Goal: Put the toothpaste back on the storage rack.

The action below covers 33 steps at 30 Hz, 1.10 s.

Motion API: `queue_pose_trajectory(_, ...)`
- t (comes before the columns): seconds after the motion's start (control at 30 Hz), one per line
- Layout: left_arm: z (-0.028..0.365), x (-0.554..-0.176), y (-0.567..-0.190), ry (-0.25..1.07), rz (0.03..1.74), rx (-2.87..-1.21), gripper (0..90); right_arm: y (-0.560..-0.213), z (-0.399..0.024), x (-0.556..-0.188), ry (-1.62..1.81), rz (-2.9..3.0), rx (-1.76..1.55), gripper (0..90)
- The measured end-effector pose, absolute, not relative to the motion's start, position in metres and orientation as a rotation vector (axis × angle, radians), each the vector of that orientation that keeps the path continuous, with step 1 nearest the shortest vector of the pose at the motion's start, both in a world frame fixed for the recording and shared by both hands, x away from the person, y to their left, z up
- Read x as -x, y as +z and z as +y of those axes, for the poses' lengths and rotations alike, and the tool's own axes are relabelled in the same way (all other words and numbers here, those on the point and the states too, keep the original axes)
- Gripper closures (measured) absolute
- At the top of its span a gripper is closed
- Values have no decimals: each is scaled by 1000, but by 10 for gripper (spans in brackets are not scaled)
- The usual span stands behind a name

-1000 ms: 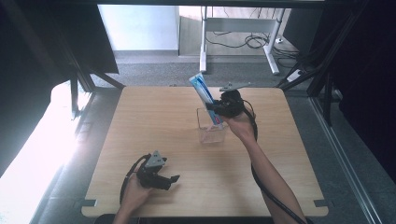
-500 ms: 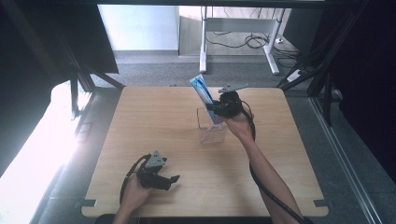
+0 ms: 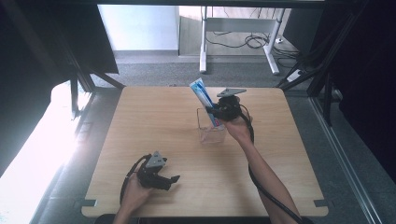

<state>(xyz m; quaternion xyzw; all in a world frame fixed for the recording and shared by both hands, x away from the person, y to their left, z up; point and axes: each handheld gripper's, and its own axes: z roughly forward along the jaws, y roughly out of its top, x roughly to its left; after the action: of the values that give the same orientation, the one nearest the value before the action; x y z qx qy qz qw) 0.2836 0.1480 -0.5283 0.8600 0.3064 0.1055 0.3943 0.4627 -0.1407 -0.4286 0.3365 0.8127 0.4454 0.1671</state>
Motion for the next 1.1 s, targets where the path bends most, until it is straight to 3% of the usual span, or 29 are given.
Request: queue_pose_trajectory(1.1, 147, -284, -529, 266, 776, -2191, 134, -456, -144, -459, 1213, 2428, -891, 709)
